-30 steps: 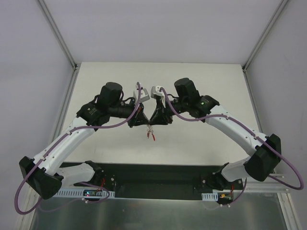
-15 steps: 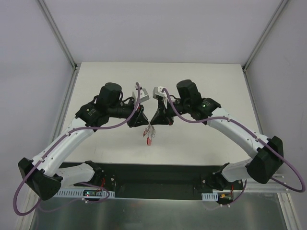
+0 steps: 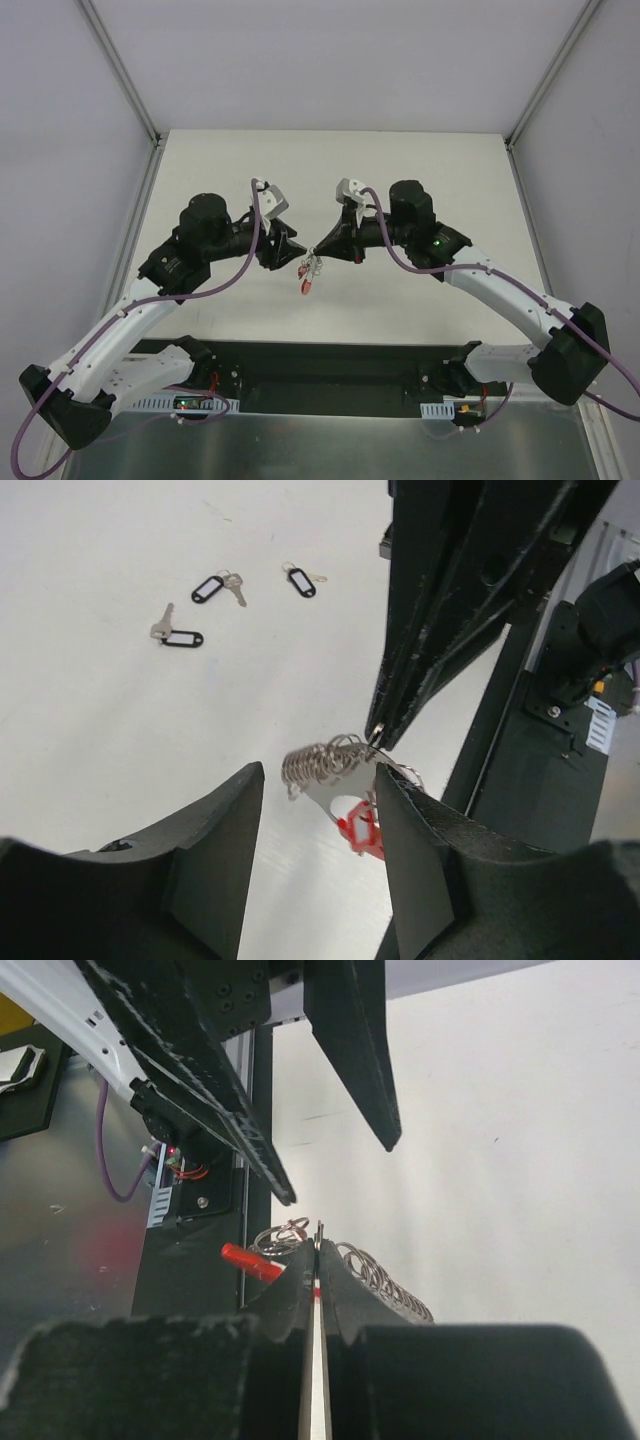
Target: Put the keys on the keyring
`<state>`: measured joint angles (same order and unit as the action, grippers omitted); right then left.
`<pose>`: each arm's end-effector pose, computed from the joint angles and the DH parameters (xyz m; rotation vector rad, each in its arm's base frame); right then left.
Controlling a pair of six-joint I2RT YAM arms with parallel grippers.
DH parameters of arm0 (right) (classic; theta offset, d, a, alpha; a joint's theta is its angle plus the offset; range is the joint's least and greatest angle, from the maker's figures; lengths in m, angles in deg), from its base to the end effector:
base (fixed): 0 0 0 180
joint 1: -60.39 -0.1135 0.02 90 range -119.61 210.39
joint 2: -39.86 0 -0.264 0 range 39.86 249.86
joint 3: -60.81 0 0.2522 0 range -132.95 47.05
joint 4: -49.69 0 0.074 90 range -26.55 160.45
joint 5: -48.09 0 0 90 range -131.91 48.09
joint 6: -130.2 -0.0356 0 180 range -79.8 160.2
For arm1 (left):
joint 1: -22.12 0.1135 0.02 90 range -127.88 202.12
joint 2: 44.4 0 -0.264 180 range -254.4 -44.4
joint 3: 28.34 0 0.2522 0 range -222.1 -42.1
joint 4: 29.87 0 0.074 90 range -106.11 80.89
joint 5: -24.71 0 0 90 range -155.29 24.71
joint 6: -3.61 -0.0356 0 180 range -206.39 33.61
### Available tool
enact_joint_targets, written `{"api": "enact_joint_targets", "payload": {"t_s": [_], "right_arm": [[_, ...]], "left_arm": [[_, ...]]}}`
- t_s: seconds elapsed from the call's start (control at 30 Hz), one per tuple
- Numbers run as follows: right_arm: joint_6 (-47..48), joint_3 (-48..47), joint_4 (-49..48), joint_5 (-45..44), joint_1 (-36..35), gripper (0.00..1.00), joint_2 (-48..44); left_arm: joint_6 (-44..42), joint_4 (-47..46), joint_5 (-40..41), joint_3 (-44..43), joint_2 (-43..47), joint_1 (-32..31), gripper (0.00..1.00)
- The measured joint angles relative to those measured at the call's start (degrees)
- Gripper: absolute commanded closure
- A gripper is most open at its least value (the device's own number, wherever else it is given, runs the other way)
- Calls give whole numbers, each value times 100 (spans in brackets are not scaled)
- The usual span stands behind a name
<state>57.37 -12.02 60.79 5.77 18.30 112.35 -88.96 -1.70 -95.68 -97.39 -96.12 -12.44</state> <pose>0.1968 0.2133 0.3485 -1.3828 1.1717 1.0385 0.1545 -0.1283 0.3762 0.9411 1.5527 -0.8661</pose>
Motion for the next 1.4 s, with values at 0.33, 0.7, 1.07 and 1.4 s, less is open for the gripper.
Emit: {"api": "enact_joint_targets", "payload": {"t_s": [0.33,0.7,1.07,1.4], "right_arm": [[-608,452,-1060,-177,20,99,-203],[-1058,734,-1779,-380,31,99,-348],[-1318,833,-2157,-463,33,99,-378],[-1561,887,-2529,-483,33,99,-455]], "left_arm": [[487,-1021,208,494,57,15,52],[927,-1740,59,868,378,153,46],[1740,-2671,-723,1119,304,555,48],[2057,-2970,-1283,1119,103,581,64]]}}
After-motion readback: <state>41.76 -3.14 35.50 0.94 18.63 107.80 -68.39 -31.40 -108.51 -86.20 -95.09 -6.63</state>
